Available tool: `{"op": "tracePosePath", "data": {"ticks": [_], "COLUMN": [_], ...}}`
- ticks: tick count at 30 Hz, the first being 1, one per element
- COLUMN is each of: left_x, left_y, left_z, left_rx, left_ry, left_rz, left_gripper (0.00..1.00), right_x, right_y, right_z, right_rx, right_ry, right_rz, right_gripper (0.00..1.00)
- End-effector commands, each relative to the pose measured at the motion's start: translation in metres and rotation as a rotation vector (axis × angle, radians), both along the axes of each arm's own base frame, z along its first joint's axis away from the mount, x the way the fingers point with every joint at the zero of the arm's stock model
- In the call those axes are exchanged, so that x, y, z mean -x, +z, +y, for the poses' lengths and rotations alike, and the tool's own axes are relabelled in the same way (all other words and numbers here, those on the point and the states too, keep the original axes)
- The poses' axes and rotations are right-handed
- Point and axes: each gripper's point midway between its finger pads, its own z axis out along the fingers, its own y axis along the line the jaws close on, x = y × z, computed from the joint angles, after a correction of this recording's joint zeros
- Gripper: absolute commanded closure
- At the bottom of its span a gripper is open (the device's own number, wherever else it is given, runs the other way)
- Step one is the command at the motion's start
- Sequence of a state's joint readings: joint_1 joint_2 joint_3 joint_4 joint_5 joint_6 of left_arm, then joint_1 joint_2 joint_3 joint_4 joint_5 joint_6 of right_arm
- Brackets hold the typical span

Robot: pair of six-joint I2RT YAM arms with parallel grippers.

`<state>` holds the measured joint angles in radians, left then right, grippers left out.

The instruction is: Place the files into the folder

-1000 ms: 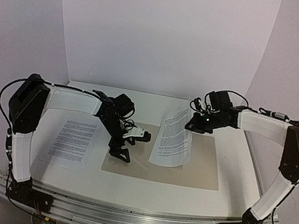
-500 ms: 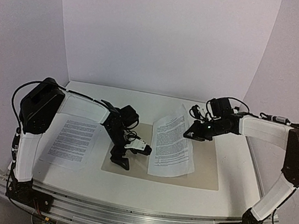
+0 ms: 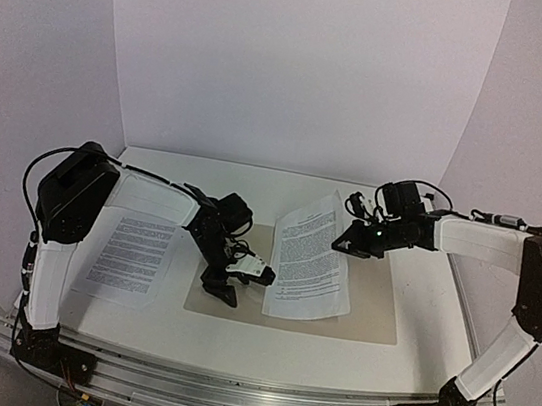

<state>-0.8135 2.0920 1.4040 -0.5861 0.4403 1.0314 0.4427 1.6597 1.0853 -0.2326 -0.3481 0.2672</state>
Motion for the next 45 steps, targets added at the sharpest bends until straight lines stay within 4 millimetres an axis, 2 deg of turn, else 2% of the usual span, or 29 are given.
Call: {"op": "tracePosePath", "data": {"ticks": [1, 8, 11, 16, 20, 24, 36, 45], "left_x": [0.017, 0.014, 0.012, 0.008, 0.007, 0.006, 0.007, 0.009], "left_y": [-0.037, -0.030, -0.025, -0.014, -0.007, 0.003, 0.037, 0.041], "left_z": [0.023, 0.021, 0.017, 0.010, 0.008, 0.004, -0.009, -0.010], "left_rx": [-0.121, -0.095, -0.074, -0.038, -0.025, -0.007, 0.086, 0.099], "left_ry": [-0.059, -0.067, -0.068, -0.070, -0.069, -0.058, -0.063, -0.077], "left_rz": [0.027, -0.007, -0.020, -0.038, -0.040, -0.039, -0.048, -0.043], "left_gripper": [0.39, 0.66, 0.79, 0.91, 0.98, 1.00, 1.00, 1.00], "right_x": [-0.004, -0.005, -0.004, -0.001, -0.001, 0.002, 0.006, 0.002], "right_y": [0.014, 0.014, 0.008, -0.008, -0.006, -0.005, -0.021, -0.016], "right_z": [-0.003, -0.012, -0.010, -0.002, 0.003, 0.008, 0.022, 0.045], "right_rx": [-0.018, 0.009, 0.001, -0.032, -0.074, -0.119, -0.255, -0.330], "right_ry": [-0.019, -0.045, -0.037, -0.019, -0.020, -0.014, -0.026, -0.016], "right_rz": [-0.044, -0.065, -0.043, 0.017, 0.018, 0.033, 0.085, 0.068], "right_gripper": [1.00, 1.00, 1.00, 1.00, 1.00, 1.00, 1.00, 1.00]}}
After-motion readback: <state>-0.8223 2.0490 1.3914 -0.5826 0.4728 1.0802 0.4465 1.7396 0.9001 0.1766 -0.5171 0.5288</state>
